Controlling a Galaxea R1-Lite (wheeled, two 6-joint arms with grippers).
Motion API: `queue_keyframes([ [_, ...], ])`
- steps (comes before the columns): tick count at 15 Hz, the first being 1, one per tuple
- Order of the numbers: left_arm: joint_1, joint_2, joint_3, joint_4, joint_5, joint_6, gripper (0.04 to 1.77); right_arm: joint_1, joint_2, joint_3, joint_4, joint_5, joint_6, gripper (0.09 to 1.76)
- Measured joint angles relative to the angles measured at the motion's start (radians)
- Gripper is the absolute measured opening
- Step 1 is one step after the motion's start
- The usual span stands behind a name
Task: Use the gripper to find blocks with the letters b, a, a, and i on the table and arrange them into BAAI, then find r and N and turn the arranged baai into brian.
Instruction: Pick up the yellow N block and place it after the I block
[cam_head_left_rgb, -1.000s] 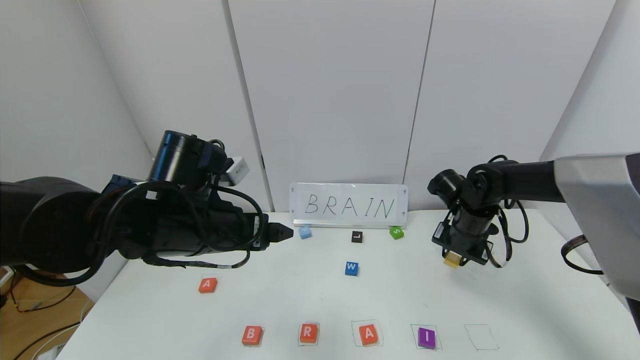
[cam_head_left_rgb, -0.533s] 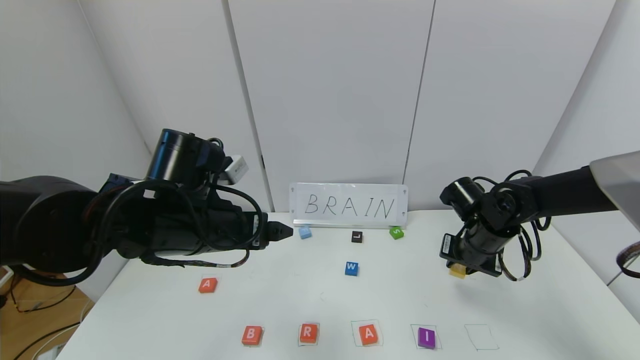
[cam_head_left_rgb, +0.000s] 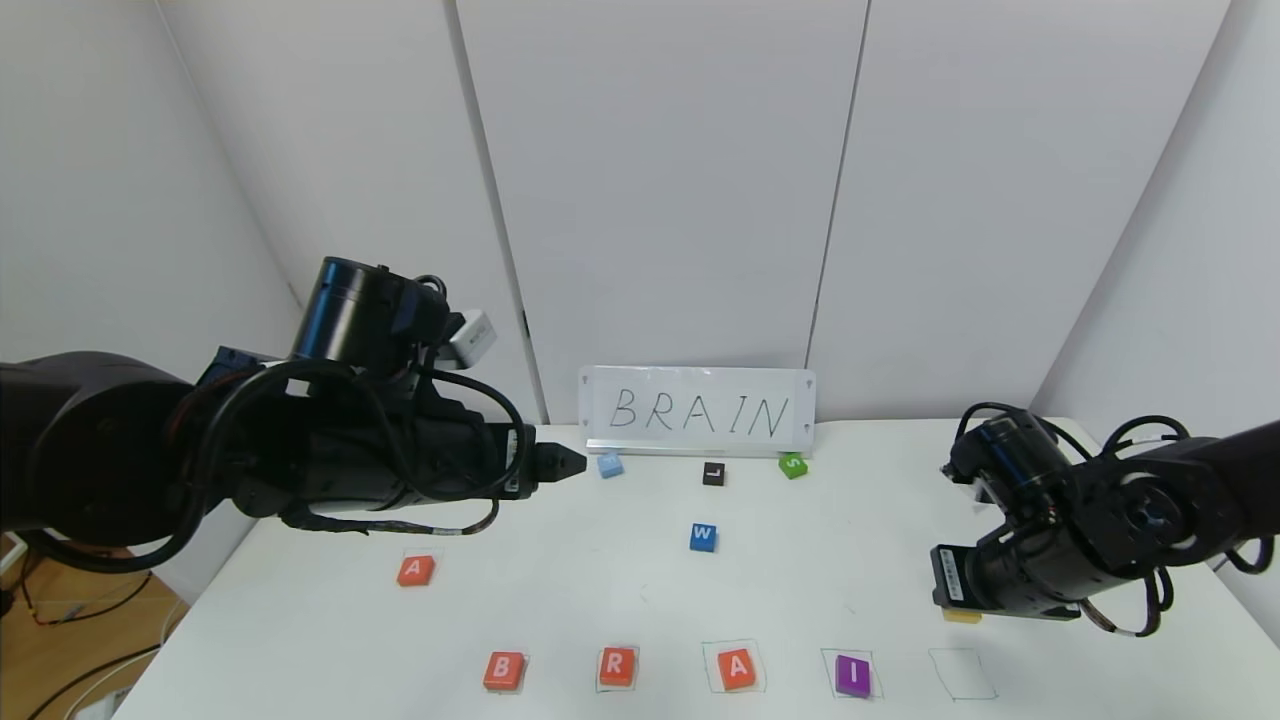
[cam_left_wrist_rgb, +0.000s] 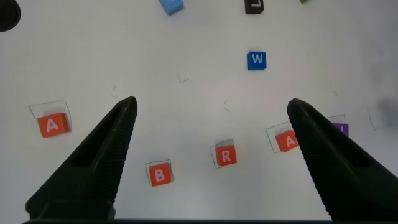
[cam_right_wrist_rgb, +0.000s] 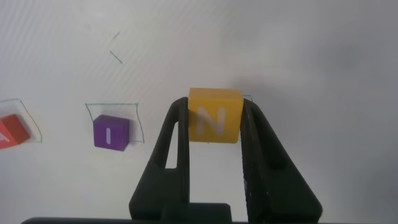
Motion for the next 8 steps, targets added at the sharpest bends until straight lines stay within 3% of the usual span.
queue_keyframes([
  [8, 0.0, 0.008, 0.001, 0.0, 0.0, 0.0, 1.72, -0.006, -0.079, 0.246, -0.2, 0.032, -0.119, 0.54],
])
